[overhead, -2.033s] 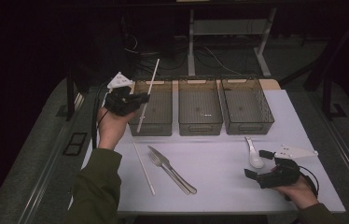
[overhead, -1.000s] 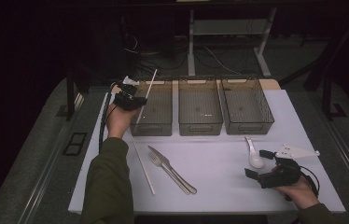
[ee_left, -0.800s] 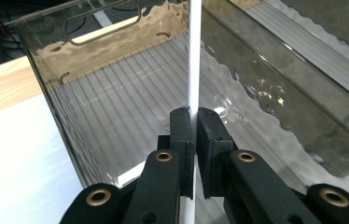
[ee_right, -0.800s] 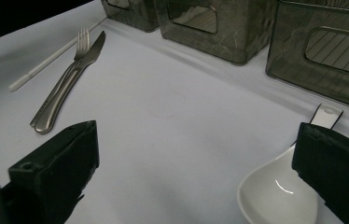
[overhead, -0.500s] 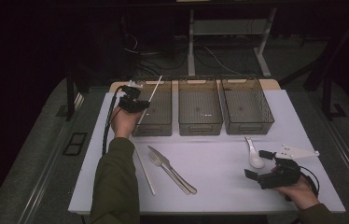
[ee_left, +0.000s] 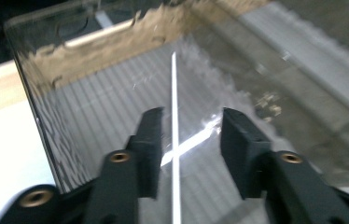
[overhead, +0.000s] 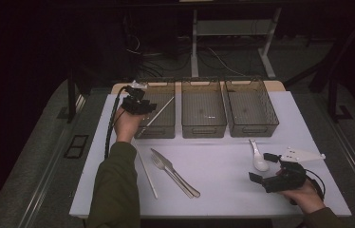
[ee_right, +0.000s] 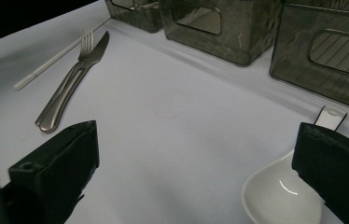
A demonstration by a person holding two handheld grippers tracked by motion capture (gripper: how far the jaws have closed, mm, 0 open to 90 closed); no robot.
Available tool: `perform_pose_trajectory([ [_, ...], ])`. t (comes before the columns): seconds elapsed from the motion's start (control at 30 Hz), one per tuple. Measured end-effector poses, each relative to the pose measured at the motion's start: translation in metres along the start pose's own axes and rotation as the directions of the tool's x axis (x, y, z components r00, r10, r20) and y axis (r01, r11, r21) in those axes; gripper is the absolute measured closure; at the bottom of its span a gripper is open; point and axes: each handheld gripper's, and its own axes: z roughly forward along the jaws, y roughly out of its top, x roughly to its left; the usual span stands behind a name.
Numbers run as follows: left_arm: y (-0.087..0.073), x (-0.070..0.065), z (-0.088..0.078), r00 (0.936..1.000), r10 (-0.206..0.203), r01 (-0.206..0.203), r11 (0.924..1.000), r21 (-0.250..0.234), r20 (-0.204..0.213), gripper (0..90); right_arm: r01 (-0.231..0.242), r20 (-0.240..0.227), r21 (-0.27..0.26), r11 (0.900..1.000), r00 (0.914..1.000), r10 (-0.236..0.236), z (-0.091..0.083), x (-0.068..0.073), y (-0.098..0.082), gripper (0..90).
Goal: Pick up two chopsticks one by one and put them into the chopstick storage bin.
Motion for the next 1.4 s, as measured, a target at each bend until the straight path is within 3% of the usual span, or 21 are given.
perform_pose_trajectory([
  [0.13, -0.002, -0.011, -0.022, 0.9997, -0.021, 0.022, 0.9984, -0.052, 0.011, 46.3, 0.0, 0.005, 0.002, 1.0, 1.0, 0.0, 0.001, 0.0, 0.0, 0.8],
  [0.3, -0.015, -0.028, -0.052, 0.9996, -0.024, 0.025, 0.9968, -0.075, 0.017, 39.8, 0.004, 0.007, 0.006, 1.0, 1.0, -0.004, 0.001, 0.001, 0.0, 0.8],
  [0.6, -0.058, -0.051, -0.083, 0.9997, -0.022, 0.022, 0.9988, -0.044, -0.01, 35.6, 0.006, 0.012, 0.01, 1.0, 0.9999, -0.006, 0.001, 0.001, 0.0, 0.8],
  [0.77, -0.082, -0.053, -0.084, 0.998, -0.028, 0.027, 0.9996, -0.011, -0.056, 36.3, 0.008, 0.014, 0.012, 1.0, 0.9999, -0.008, 0.001, 0.001, -0.001, 0.8],
  [0.87, -0.095, -0.047, -0.08, 0.9943, -0.05, 0.05, 0.9987, -0.01, -0.094, 41.2, 0.008, 0.013, 0.014, 1.0, 0.9999, -0.008, 0.002, 0.002, -0.001, 0.8],
  [1.0, -0.108, -0.035, -0.069, 0.9871, -0.083, 0.088, 0.9957, 0.03, -0.137, 48.8, 0.014, 0.015, 0.014, 1.0, 0.9998, -0.015, 0.002, 0.001, -0.001, 0.8],
  [1.23, -0.118, -0.021, -0.051, 0.9818, -0.141, 0.151, 0.986, 0.071, -0.127, 57.4, 0.014, 0.02, 0.014, 1.0, 0.9997, -0.014, 0.003, 0.001, -0.001, 0.8],
  [1.4, -0.119, -0.021, -0.042, 0.9792, -0.149, 0.163, 0.9823, 0.093, -0.138, 62.3, 0.01, 0.02, 0.015, 1.0, 0.9997, -0.011, 0.003, 0.001, -0.001, 0.8],
])
